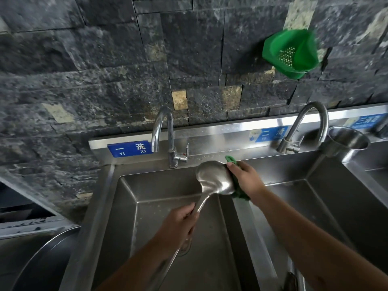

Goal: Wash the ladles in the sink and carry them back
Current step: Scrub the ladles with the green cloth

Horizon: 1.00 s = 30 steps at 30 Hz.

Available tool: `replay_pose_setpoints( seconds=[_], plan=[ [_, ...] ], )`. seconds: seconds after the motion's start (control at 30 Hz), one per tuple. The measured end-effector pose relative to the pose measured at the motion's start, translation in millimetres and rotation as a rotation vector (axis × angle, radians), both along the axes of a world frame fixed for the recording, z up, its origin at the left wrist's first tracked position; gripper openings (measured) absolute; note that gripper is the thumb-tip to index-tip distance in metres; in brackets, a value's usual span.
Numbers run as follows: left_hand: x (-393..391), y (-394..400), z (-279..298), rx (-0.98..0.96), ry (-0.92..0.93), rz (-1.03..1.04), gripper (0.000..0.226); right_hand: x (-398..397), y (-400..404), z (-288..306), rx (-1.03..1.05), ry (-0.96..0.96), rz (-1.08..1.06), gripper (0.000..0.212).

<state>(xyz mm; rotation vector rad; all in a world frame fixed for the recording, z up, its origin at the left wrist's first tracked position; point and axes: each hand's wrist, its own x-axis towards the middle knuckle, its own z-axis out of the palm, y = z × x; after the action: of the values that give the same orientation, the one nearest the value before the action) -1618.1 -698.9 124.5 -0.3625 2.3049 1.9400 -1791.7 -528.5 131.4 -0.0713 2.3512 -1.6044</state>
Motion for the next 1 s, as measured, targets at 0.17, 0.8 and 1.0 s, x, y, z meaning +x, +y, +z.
replay_pose_setpoints(
  seconds=[0.17, 0.8, 1.0],
  plan=[
    [-16, 1, -1, 0.227, -0.152, 0.121, 0.019, 36, -15, -14, -0.44, -0.1, -0.164, 0.035],
    [-32, 23, 6, 0.023, -0.223, -0.053, 0.016, 11, -10, -22, 0.691, 0.933, 0.248, 0.068],
    [-36, 29, -6, -0.061, -0.215, -0.004, 0.022, 16, -14, -36, 0.914, 0.697, 0.544, 0.076]
  ],
)
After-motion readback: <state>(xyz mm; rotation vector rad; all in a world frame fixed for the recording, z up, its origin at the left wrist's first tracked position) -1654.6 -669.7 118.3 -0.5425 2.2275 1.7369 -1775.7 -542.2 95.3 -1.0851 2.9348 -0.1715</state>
